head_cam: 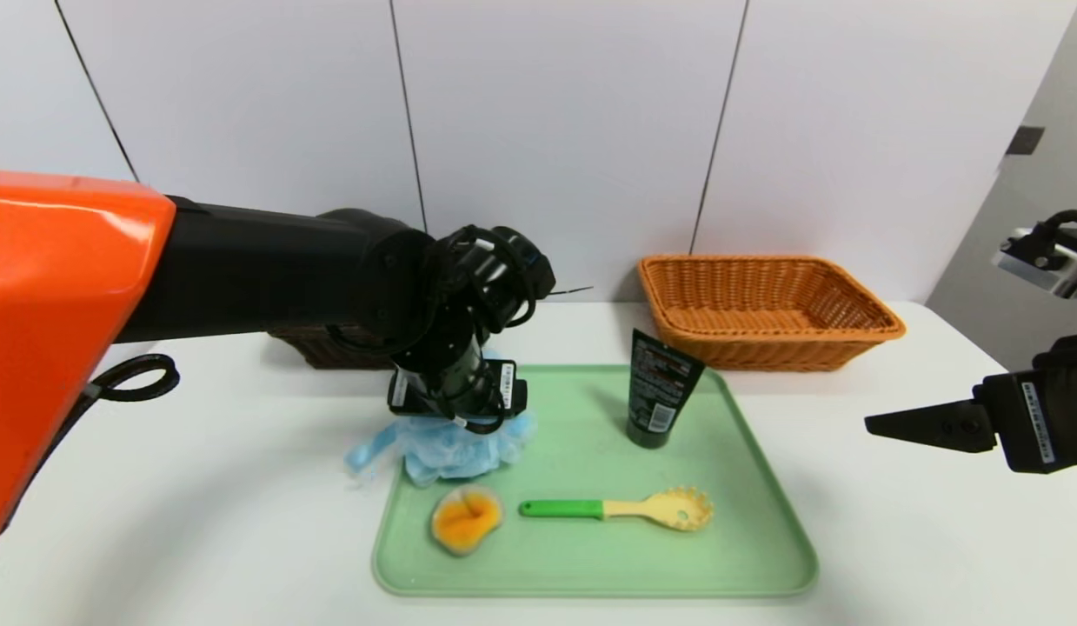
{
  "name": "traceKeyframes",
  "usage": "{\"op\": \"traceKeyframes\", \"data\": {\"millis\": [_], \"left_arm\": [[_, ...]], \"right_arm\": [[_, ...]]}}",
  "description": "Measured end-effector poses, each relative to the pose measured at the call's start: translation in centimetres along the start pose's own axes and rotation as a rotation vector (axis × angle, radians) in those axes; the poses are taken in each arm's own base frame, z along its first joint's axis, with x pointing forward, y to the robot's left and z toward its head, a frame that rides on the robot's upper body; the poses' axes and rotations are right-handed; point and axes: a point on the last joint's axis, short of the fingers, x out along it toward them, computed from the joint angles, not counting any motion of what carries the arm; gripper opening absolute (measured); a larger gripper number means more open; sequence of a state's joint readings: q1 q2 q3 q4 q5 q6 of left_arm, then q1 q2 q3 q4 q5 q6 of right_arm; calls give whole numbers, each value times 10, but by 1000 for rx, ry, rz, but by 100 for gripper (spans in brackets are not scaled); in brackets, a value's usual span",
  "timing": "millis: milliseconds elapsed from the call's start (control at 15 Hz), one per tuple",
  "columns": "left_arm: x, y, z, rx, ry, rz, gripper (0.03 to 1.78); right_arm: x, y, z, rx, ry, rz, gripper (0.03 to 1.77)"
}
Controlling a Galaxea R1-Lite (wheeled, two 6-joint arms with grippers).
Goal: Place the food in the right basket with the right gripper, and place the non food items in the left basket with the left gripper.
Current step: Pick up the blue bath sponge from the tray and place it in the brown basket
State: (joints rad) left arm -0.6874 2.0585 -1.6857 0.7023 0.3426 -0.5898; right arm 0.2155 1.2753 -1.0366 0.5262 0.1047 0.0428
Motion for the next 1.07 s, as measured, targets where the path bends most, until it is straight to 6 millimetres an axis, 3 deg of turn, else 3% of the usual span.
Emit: {"op": "traceKeyframes", "data": {"millis": [267, 600, 867, 1067], "left_arm": [[4, -1, 0, 2, -12, 14, 169], [11, -2, -1, 4, -45, 97, 100], [6, -1, -1, 9, -40, 83, 72], [-4, -1, -1, 7, -23, 17, 66]], "right_arm": [[0, 0, 0, 1, -1, 1, 170], [1, 0, -2, 2, 6, 2, 170], [1, 0, -2, 2, 5, 2, 170], [1, 0, -2, 3, 5, 2, 170]]}}
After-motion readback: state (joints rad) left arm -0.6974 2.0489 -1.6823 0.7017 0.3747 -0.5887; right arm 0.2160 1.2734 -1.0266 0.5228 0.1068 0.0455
